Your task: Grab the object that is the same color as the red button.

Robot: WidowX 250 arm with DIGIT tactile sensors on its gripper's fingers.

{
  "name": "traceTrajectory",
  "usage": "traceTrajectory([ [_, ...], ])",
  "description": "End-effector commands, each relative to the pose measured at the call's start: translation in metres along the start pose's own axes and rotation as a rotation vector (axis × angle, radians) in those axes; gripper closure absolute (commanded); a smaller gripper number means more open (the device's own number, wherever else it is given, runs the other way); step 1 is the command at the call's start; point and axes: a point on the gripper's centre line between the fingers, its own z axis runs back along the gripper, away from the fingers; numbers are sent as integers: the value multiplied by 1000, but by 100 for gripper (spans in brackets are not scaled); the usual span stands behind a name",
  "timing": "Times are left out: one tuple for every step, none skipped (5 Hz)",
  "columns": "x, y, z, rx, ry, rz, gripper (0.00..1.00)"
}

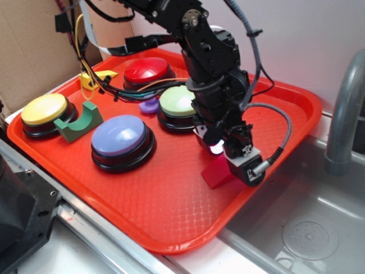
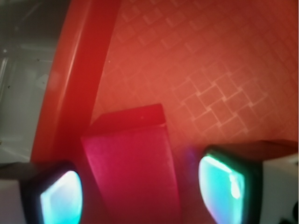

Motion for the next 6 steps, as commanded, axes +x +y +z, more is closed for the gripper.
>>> traceTrajectory([
  [-15,11,-10,27,36,68,100],
  [-12,17,-9,36,29,93,100],
  [-9,20,-6,32,27,104,100],
  [-12,19,8,37,14,128,100],
  [-19,20,53,64,4,189,100],
  [-33,27,101,76,-32,238,100],
])
